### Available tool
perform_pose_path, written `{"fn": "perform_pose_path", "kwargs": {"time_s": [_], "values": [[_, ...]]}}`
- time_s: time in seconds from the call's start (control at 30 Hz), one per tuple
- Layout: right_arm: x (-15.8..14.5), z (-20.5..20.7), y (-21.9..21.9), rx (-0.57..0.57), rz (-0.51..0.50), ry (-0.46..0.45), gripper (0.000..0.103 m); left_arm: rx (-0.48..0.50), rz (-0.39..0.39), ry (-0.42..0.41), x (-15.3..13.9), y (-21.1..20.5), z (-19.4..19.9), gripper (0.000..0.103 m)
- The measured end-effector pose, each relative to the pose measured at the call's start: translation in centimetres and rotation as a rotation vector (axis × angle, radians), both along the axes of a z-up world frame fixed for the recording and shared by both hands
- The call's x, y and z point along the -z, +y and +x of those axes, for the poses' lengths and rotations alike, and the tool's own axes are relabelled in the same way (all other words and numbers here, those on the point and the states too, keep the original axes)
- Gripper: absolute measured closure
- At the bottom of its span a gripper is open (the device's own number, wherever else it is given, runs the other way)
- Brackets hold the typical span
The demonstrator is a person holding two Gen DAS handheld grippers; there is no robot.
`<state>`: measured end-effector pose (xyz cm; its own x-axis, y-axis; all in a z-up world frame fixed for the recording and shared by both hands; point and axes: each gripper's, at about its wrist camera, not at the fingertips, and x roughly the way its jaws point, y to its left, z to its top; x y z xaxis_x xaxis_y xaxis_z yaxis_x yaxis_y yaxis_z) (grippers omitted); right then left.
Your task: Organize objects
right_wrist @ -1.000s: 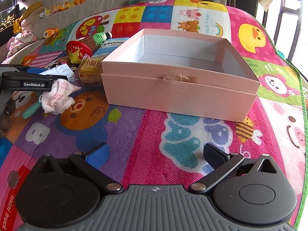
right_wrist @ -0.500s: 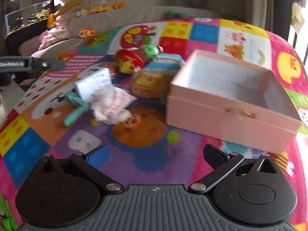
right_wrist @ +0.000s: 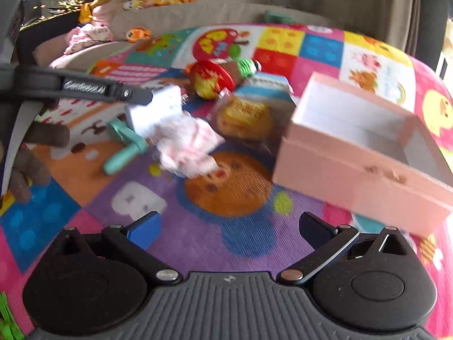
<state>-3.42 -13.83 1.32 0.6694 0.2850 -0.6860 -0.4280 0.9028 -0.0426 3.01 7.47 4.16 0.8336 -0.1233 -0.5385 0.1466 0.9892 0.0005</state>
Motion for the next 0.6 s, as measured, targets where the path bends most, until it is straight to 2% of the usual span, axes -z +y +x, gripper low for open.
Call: {"fn": "perform_pose_path", "kwargs": {"time_s": [0.17,0.4,0.47,0.53,0.6], "values": [[0.3,-0.5,-0.2,-0.011,0.005,0.003,0.0,-0.008,0.01,0.106,1.6,-0.4,1.9,0.081],[0.1,-0.4,0.0,-0.017,0.013,-0.003,0.0,-0.001,-0.061,0.098,2.3,0.5,1.8,0.082],[-0.3,-0.6,0.7,-0.022,0.001,-0.054,0.0,0.006,-0.097,0.102,2.0,1.0,1.6,0.083],[-1.0,-0.8,1.7,-0.042,-0.005,-0.134,0.0,0.016,-0.135,0.073,1.2,1.7,0.6,0.083],[-1.6,-0.4,3.0,-0.081,0.013,-0.174,0.0,0.024,-0.177,0.037,-0.2,2.5,-0.8,0.083]]}}
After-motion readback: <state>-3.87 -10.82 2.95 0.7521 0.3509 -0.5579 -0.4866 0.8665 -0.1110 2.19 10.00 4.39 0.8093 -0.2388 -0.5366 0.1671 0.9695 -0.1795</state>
